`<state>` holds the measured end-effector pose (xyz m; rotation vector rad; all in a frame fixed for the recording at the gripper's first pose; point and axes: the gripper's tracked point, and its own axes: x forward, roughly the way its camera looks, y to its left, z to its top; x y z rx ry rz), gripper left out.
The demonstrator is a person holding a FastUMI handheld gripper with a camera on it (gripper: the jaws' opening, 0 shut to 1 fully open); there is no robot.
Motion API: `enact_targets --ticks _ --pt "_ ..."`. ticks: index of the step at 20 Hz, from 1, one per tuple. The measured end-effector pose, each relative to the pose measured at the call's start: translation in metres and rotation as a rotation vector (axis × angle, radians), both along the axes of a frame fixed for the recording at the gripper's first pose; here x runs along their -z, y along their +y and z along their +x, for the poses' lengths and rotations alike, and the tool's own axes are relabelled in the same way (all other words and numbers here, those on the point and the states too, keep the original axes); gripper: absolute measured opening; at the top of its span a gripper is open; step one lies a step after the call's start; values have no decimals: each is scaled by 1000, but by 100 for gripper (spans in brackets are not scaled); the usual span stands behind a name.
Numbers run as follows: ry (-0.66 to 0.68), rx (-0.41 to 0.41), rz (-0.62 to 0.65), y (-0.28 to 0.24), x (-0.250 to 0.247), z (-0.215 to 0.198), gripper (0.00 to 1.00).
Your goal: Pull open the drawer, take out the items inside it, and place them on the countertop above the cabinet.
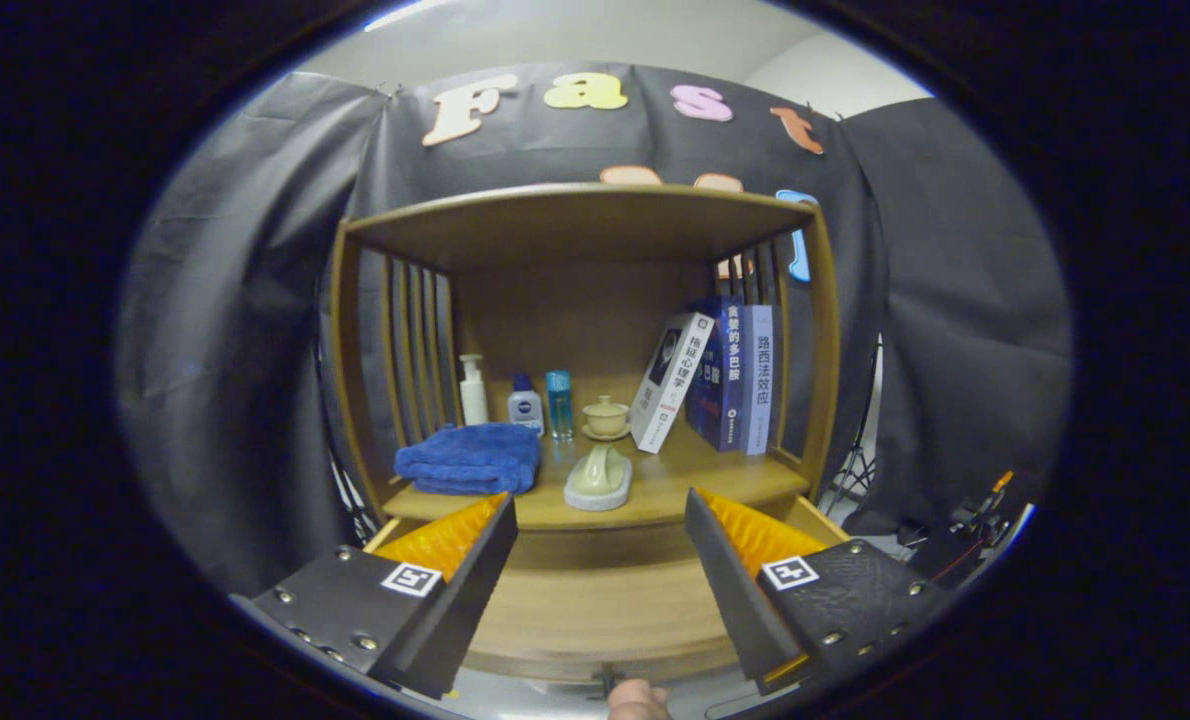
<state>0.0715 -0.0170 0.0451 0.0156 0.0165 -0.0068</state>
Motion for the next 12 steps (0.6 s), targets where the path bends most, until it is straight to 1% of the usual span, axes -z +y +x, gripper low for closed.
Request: enact_targets --ticks 2,5,8,9,11,12 --pt "-23 -13 13 3 12 -36 100" --pt "-42 10 7 -6 37 -75 100" --pt "-54 25 6 -10 60 -91 100" --pt "-42 26 34 -11 73 -95 100" --pt "-11 -6 95 -2 96 -101 100" --pt "-1 4 106 -8 107 -101 100"
